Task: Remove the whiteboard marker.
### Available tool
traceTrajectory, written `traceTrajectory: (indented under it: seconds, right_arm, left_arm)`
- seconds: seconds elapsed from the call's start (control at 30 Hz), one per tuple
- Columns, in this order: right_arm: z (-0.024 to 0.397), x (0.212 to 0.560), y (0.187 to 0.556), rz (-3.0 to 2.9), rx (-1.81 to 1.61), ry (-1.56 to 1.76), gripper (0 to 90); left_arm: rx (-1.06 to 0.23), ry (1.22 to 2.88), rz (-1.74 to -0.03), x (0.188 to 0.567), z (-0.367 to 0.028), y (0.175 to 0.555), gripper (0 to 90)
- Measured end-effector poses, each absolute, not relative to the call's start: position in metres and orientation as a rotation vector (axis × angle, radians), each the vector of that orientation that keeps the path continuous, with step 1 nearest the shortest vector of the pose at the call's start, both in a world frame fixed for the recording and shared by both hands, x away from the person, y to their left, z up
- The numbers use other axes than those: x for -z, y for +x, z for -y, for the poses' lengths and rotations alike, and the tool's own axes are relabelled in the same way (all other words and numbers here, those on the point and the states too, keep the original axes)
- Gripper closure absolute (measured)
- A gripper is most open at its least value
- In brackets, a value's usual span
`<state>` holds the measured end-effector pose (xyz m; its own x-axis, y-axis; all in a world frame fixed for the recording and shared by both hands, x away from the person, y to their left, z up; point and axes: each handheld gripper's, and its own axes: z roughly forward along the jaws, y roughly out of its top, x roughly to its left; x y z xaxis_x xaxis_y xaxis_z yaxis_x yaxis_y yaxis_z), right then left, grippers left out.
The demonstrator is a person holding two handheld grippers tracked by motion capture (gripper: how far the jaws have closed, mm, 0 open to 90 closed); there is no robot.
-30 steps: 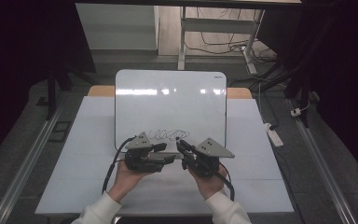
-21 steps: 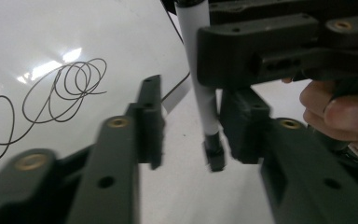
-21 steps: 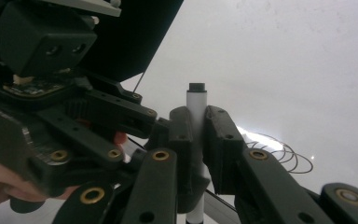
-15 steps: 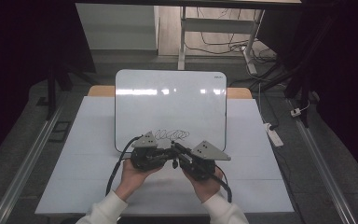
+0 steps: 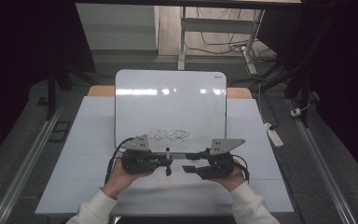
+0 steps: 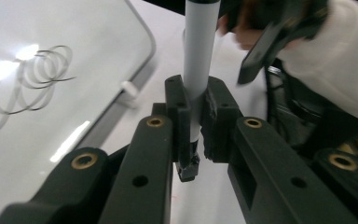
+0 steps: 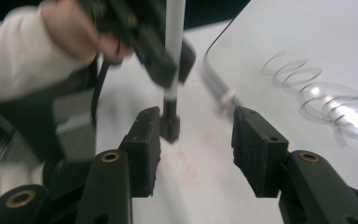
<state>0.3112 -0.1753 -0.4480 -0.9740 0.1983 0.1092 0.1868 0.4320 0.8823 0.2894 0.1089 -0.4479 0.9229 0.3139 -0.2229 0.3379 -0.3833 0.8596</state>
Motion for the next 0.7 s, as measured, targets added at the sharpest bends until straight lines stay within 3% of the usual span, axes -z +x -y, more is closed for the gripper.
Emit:
traceTrajectory:
  seconds: [0.23,0.5,0.7]
  right_arm:
    - [0.157,0.463,0.309,-2.844,-1.592,0.184,54.5]
    - [0.145,0.468,0.306,-2.940,-1.580,0.107,73.0]
    - [0.142,0.470,0.304,-2.969,-1.558,0.093,75.2]
  left_arm:
    - [0.131,2.033,-0.351,0.448,-0.093,0.287,81.2]
    - [0.188,2.049,-0.311,0.448,-0.087,0.290,81.1]
    - [0.207,2.065,-0.303,0.449,-0.083,0.291,81.1]
